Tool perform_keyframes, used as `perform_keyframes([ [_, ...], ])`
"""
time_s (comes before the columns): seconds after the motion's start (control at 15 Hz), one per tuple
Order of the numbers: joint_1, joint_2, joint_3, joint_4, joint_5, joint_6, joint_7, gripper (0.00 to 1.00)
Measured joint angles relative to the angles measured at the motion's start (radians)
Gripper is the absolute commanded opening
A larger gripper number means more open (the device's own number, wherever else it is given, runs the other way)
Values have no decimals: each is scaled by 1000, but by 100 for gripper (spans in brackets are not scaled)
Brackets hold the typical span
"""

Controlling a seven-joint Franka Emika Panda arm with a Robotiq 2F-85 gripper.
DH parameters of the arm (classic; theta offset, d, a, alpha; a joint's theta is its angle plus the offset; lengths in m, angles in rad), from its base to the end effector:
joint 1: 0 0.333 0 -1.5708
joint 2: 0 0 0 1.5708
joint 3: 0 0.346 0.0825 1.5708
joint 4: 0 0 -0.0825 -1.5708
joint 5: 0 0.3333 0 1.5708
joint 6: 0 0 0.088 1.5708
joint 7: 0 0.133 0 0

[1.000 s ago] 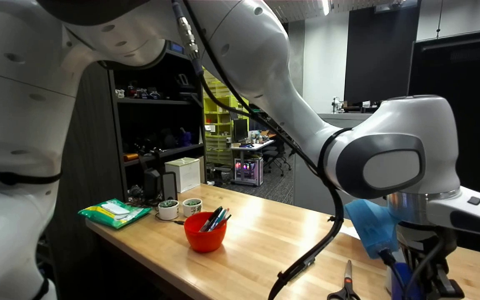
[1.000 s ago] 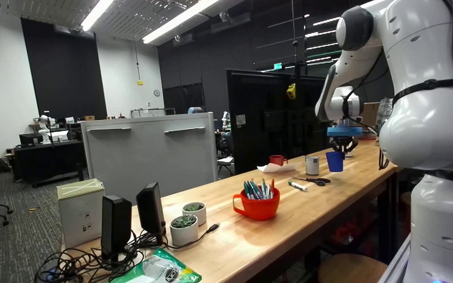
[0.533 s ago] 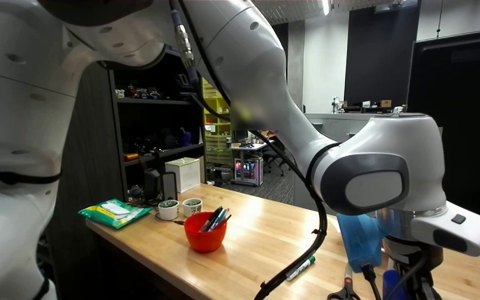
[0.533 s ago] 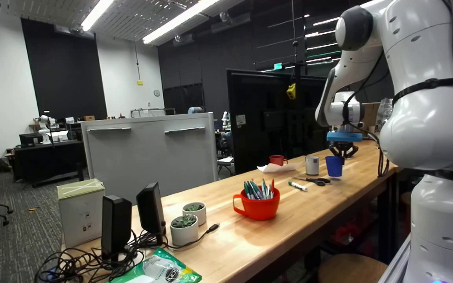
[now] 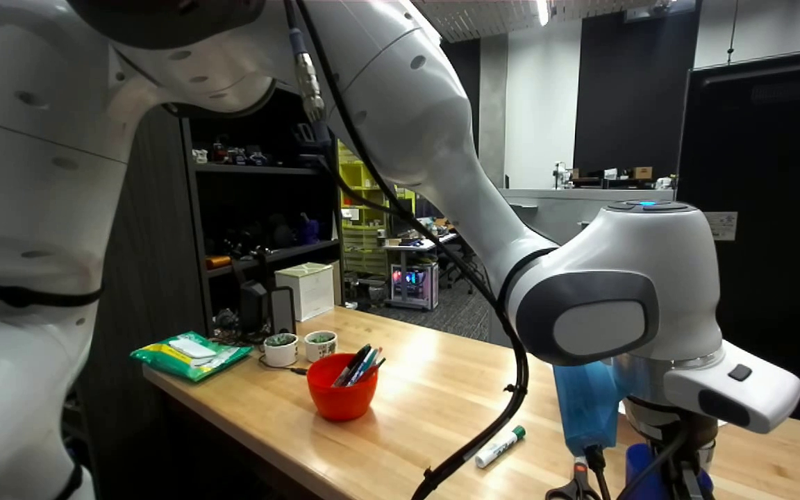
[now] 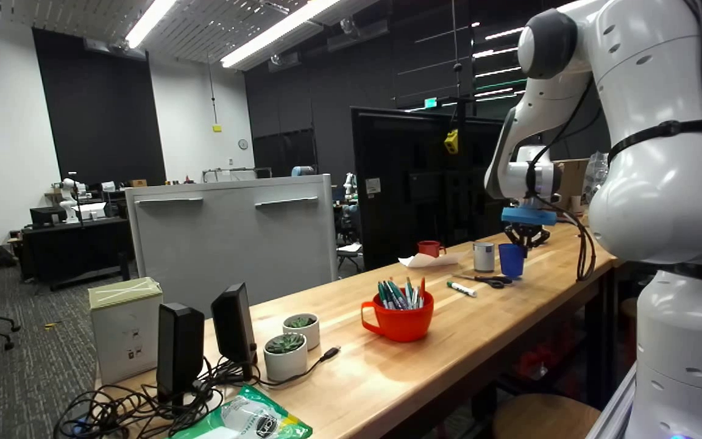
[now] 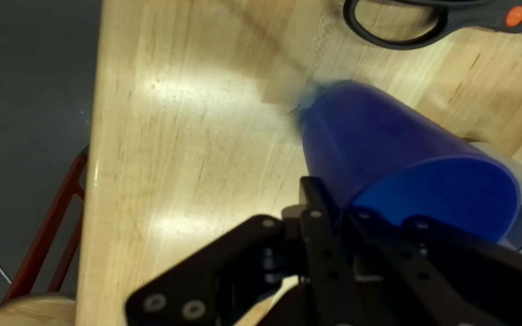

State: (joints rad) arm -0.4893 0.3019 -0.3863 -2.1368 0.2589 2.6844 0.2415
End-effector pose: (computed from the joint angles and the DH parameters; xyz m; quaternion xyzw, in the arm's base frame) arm 0.3736 -0.4400 0.3425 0.7875 -0.6004 0.1362 0.0260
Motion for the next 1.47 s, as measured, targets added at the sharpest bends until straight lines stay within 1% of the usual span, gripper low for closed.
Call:
perform_keyframes([
  [0.07, 0, 2, 3, 0, 6, 4, -2, 35],
  [0.2, 0, 6, 7, 0, 14, 11, -6, 47],
  [0.27, 0, 8, 9, 0, 18, 17, -10, 55],
  [0.53, 0, 13, 15, 0, 20, 31, -20, 81],
  [0.6, 0, 13, 15, 0, 20, 34, -24, 89],
  [0.67, 1, 13, 15, 1, 20, 37, -32, 95],
  [0.73, 2, 12, 16, 3, 19, 39, -46, 99],
  [0.87, 7, 7, 16, 13, -3, 39, -93, 100],
  [1.13, 36, -26, 15, 53, -137, 16, -169, 100],
  [1.27, 56, -51, 17, 85, -188, -29, -213, 100],
  [1.47, 79, -90, 37, 145, -217, -120, -314, 100],
])
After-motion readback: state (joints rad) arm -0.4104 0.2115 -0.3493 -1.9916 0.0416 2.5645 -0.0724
